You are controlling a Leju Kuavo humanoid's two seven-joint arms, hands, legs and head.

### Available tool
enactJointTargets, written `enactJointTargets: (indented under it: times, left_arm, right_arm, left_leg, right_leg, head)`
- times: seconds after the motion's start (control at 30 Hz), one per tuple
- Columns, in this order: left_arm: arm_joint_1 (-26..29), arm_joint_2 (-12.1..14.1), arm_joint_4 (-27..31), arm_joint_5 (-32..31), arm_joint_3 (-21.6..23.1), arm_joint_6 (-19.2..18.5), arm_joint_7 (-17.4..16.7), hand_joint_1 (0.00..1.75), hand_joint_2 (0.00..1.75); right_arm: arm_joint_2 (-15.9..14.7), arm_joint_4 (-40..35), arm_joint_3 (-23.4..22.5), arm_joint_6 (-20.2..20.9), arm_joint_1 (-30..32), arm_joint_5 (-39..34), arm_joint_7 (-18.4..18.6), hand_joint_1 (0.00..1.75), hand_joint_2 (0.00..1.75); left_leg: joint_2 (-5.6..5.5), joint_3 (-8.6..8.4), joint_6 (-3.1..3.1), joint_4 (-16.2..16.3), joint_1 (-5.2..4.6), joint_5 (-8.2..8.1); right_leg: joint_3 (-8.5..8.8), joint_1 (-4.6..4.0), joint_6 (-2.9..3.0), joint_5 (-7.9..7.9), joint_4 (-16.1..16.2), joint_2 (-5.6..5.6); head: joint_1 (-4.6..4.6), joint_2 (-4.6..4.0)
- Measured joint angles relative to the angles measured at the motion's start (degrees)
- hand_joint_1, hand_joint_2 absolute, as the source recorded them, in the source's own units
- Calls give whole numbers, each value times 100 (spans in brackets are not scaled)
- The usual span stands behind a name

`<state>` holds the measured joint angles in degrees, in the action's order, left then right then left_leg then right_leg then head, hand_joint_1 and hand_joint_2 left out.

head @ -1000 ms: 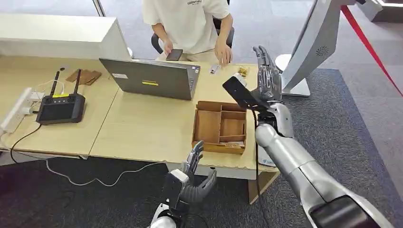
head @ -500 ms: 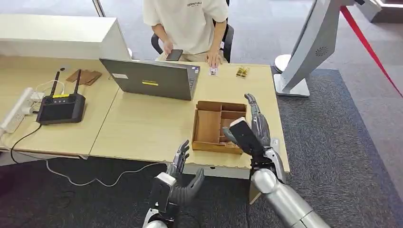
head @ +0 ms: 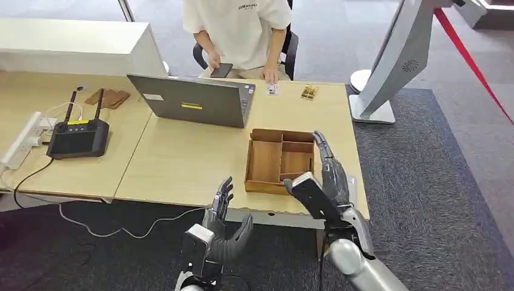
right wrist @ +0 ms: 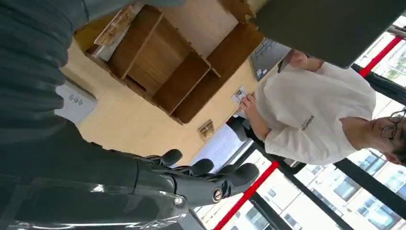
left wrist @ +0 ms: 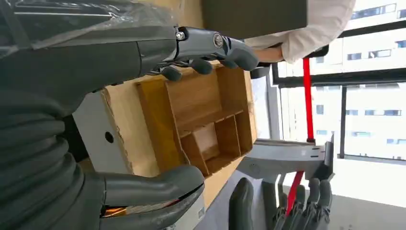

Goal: Pass the card to the sensor for recognition and then transmit it.

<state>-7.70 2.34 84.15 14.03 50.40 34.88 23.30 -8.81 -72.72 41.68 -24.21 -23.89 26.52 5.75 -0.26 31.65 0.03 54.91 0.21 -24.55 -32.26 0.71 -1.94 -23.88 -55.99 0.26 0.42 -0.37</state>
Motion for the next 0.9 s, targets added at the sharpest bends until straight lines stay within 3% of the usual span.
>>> enactJointTargets:
  times: [0.33,0.4,0.5,0.57,0.9]
  left_arm:
    - [44,11,76,9,-52,-11,-63,0,175]
    - [44,11,79,11,-52,-26,-92,0,175]
    - [41,9,79,26,-50,-52,-127,0,175]
    - [34,0,79,28,-48,-96,-136,0,175]
    - [-24,-66,59,-31,-50,-391,-212,0,175]
  right_arm:
    - [15,-57,33,498,275,960,234,0,175]
    - [37,-33,59,583,300,1536,476,0,175]
    - [74,70,166,684,301,2970,1044,0,175]
    - [129,219,214,686,308,3418,1145,0,175]
    - [245,783,291,391,328,3731,1318,0,175]
  left_leg:
    - [0,0,0,0,0,0]
    - [0,0,0,0,0,0]
    - [0,-1,0,-1,0,0]
    - [0,0,0,-1,1,0]
    - [0,0,0,0,0,0]
  right_leg:
    - [1,0,0,0,0,0]
    - [1,0,0,0,0,0]
    - [1,-1,1,0,0,0]
    - [1,-1,1,-1,0,0]
    - [1,0,0,0,0,0]
  head:
    - [0,0]
    - [0,0]
    - [0,0]
    - [-2,0]
    - [0,0]
